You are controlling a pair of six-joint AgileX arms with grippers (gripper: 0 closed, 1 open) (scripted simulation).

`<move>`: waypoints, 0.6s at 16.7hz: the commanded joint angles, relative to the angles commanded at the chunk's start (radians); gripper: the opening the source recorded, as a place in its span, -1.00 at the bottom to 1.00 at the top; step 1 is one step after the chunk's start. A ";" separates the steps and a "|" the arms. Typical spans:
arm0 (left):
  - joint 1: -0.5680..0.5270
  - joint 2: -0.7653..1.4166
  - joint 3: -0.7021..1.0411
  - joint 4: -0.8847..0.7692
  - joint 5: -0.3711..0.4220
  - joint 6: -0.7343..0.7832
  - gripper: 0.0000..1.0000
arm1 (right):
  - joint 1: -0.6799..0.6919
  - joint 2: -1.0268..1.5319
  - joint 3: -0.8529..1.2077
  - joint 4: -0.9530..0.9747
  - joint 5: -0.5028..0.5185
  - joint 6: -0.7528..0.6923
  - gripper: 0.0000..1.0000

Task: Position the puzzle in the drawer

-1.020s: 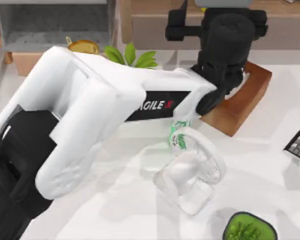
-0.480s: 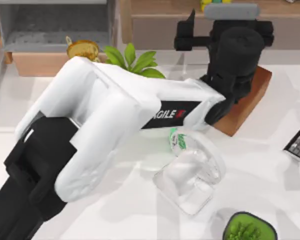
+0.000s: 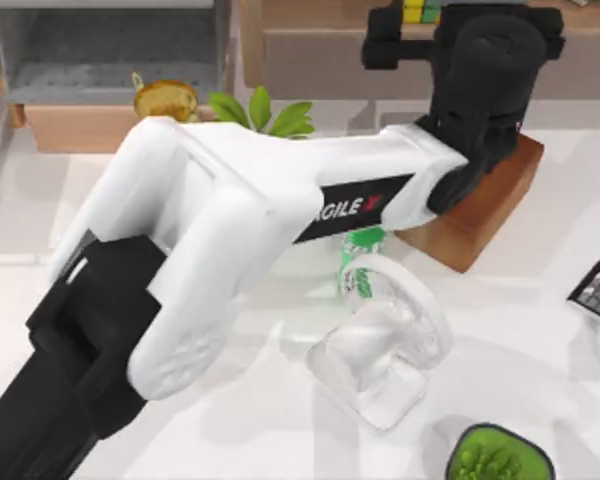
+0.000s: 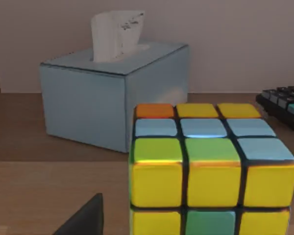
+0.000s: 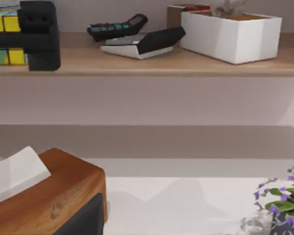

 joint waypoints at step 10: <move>0.057 0.132 0.190 -0.063 0.058 -0.010 1.00 | 0.000 0.000 0.000 0.000 0.000 0.000 1.00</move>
